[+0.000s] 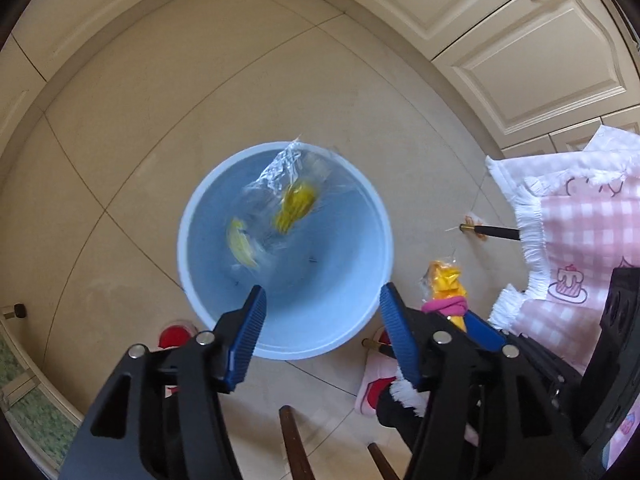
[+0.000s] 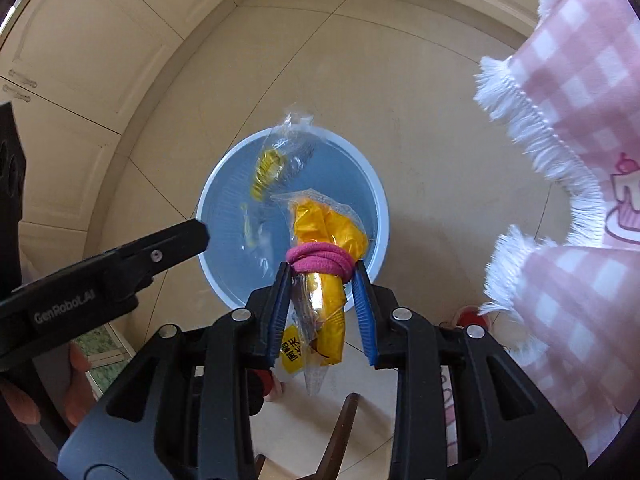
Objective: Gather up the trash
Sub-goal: 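Carry both items over the blue bin and open both tools to drop them, then grasp the black snack wrapper with the left tool while the right tool grasps the orange flower sprig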
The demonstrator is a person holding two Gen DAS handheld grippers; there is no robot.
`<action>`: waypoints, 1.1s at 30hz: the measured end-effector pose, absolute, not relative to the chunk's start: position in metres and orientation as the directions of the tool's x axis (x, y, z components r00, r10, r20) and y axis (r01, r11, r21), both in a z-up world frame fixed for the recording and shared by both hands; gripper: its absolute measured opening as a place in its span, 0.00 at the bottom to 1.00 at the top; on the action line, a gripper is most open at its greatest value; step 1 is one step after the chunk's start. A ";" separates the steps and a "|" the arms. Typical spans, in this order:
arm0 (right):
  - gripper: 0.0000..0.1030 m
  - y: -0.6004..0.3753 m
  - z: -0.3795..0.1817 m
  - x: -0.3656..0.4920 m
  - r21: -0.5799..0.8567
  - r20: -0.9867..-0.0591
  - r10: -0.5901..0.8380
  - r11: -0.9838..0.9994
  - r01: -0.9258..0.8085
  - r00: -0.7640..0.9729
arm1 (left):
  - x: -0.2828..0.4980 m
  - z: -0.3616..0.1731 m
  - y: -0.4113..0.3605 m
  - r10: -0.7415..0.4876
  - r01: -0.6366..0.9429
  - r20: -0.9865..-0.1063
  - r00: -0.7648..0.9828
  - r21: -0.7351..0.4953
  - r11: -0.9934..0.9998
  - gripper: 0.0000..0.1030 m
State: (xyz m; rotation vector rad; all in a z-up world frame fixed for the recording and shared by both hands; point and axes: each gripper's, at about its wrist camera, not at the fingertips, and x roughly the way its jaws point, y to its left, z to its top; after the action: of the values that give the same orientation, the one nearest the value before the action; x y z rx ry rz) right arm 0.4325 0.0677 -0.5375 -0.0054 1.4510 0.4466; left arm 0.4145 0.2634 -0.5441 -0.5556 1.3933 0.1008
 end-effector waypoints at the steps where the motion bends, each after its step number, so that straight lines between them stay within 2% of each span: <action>1: 0.30 0.068 -0.538 0.433 0.267 -0.955 0.293 0.917 -0.297 0.048 | 0.410 -0.542 0.266 -0.236 -0.393 -0.952 0.194 -0.296 0.871 0.56; 13: 0.32 0.097 -0.498 0.432 0.294 -0.933 0.347 0.888 -0.354 0.094 | 0.373 -0.494 0.294 -0.155 -0.443 -0.950 0.270 -0.266 0.856 0.57; 14: 0.34 0.099 -0.494 0.431 0.294 -0.931 0.350 0.887 -0.357 0.103 | 0.371 -0.487 0.296 -0.147 -0.446 -0.948 0.283 -0.266 0.855 0.56; 15: 0.43 0.099 -0.486 0.431 0.295 -0.927 0.356 0.885 -0.360 0.116 | 0.369 -0.482 0.298 -0.144 -0.445 -0.945 0.293 -0.268 0.855 0.56; 17: 0.53 0.097 -0.470 0.430 0.298 -0.918 0.368 0.884 -0.359 0.146 | 0.365 -0.466 0.301 -0.135 -0.441 -0.939 0.317 -0.272 0.855 0.57; 27: 0.53 0.092 -0.385 0.396 0.235 -0.877 0.373 0.882 -0.408 0.303 | 0.337 -0.385 0.284 -0.073 -0.396 -0.893 0.445 -0.269 0.878 0.59; 33: 0.54 0.065 -0.315 0.356 0.168 -0.814 0.369 0.889 -0.426 0.448 | 0.310 -0.327 0.257 -0.060 -0.341 -0.842 0.537 -0.281 0.897 0.59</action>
State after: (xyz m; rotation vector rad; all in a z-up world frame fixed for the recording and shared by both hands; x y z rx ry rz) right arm 0.3564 0.0648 -0.3150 -0.0637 0.9902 0.4926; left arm 0.3102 0.2573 -0.3269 -0.4446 0.9987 0.1737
